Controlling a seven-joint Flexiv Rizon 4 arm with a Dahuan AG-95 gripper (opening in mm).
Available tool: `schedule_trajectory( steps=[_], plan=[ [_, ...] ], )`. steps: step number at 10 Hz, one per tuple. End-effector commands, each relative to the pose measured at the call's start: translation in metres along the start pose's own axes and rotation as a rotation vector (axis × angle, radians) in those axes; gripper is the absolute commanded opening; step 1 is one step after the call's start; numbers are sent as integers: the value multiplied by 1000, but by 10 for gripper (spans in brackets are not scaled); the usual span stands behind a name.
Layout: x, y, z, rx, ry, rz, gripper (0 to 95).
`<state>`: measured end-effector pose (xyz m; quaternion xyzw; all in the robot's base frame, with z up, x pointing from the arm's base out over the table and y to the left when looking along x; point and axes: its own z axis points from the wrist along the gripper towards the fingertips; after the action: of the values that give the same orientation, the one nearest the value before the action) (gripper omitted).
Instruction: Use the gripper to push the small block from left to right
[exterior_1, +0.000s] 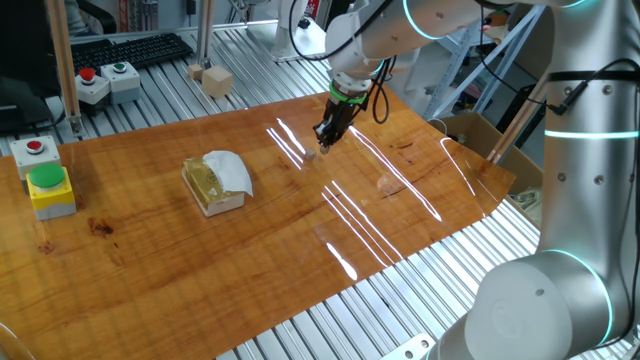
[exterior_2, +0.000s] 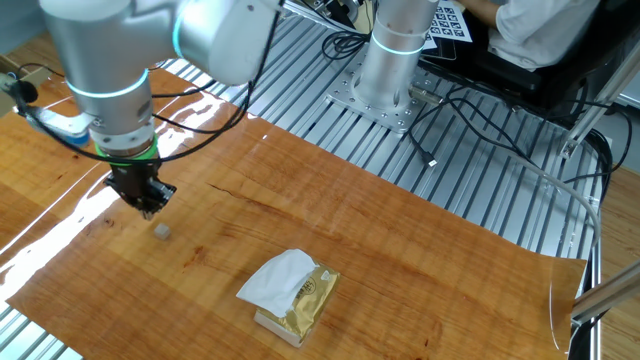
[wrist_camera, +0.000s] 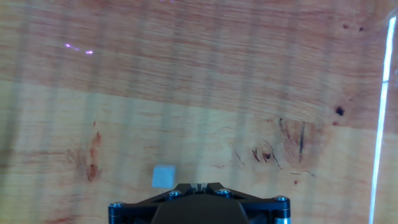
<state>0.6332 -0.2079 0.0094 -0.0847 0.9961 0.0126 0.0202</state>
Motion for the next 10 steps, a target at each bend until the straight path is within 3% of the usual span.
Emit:
schedule_trajectory(
  steps=[1, 6, 10],
  plan=[
    [2, 3, -1, 1, -3, 4, 0],
    [2, 8, 7, -14, -3, 16, 0],
    [-2, 22, 9, -15, 1, 45, 0]
  ],
)
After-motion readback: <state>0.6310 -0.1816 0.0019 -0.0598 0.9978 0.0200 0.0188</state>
